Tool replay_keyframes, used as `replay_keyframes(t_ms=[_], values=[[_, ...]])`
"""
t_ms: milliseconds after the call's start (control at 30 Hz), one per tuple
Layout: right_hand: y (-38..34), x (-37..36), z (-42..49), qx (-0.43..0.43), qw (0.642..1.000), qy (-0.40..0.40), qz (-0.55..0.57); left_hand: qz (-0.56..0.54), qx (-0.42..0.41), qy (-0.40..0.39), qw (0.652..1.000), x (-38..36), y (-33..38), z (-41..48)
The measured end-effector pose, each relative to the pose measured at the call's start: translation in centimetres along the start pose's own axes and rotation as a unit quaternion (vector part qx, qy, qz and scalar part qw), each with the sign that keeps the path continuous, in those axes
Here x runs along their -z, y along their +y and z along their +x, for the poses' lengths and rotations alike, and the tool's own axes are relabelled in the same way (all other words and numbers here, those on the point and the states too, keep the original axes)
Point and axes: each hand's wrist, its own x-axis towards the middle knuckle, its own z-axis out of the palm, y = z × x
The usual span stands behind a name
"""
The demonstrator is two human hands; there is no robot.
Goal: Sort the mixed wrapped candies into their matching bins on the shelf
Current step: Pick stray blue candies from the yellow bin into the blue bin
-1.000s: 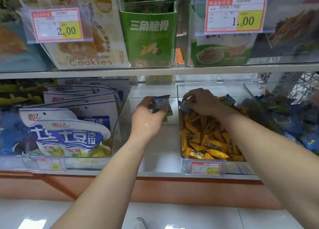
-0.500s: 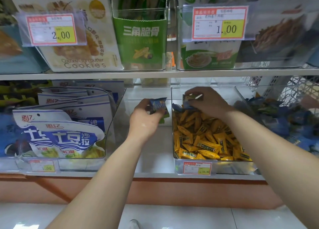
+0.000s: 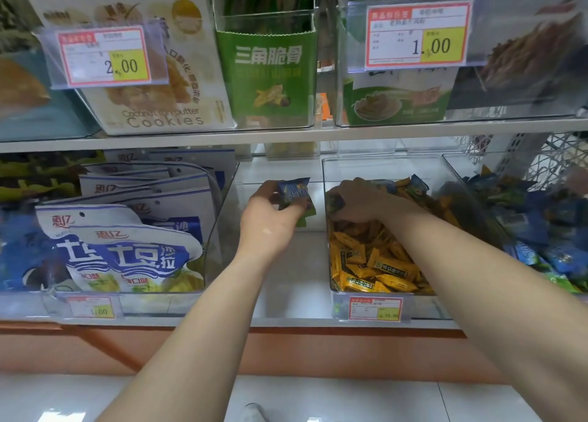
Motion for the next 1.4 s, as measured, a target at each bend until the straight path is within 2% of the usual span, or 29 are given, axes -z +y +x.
replay_keyframes(t_ms=[100,233,333,433,533,633,733,833,933,1067,1133,1200,1233,1333,1400], values=[[-0.1,0.3,-0.6,0.019,0.998,0.029,0.048,-0.004,0.002,0.002,1.000,0.3,0.4,-0.2],[0.5,1.1,-2.7,0.040,0.984,0.109,0.138,-0.021,0.008,0.014,1.000,0.3,1.0,-0.4],[1.2,2.0,-5.1,0.019,0.951,0.160,0.262,-0.029,0.004,0.013,0.999,-0.1,1.7,-0.8],[2.4,2.8,-7.8,-0.032,0.916,0.209,0.341,-0.041,0.001,0.010,0.999,-1.0,2.8,-1.3],[3.9,3.4,-12.0,-0.037,0.887,0.207,0.412,-0.050,-0.024,-0.013,0.998,-3.0,4.0,-2.1],[5.7,4.1,-16.7,-0.025,0.879,0.209,0.428,-0.051,-0.038,-0.081,0.995,-6.4,5.2,-3.7],[8.4,5.1,-20.1,-0.042,0.852,0.241,0.462,-0.033,-0.053,-0.144,0.988,-10.7,6.2,-5.0],[11.7,6.0,-22.6,-0.097,0.825,0.307,0.464,-0.016,-0.087,-0.166,0.982,-14.8,7.3,-5.8],[15.6,6.2,-24.1,-0.139,0.819,0.367,0.418,-0.012,-0.120,-0.181,0.976,-18.6,8.4,-6.2],[20.1,5.2,-25.0,-0.196,0.809,0.412,0.371,0.070,-0.212,-0.204,0.953,-23.8,10.2,-6.4],[21.5,4.6,-25.1,-0.202,0.813,0.424,0.345,0.093,-0.243,-0.215,0.941,-26.4,10.9,-6.3],[22.5,4.0,-25.1,-0.201,0.840,0.412,0.289,0.146,-0.262,-0.219,0.928,-28.7,10.7,-5.9],[22.9,3.6,-25.1,-0.198,0.860,0.396,0.253,0.213,-0.281,-0.204,0.913,-29.6,10.2,-5.6],[24.0,2.3,-25.3,-0.184,0.931,0.279,0.146,0.414,-0.298,-0.146,0.848,-30.9,8.5,-4.9],[24.1,2.4,-25.5,-0.202,0.952,0.212,0.095,0.445,-0.304,-0.147,0.829,-31.2,8.1,-4.4]])
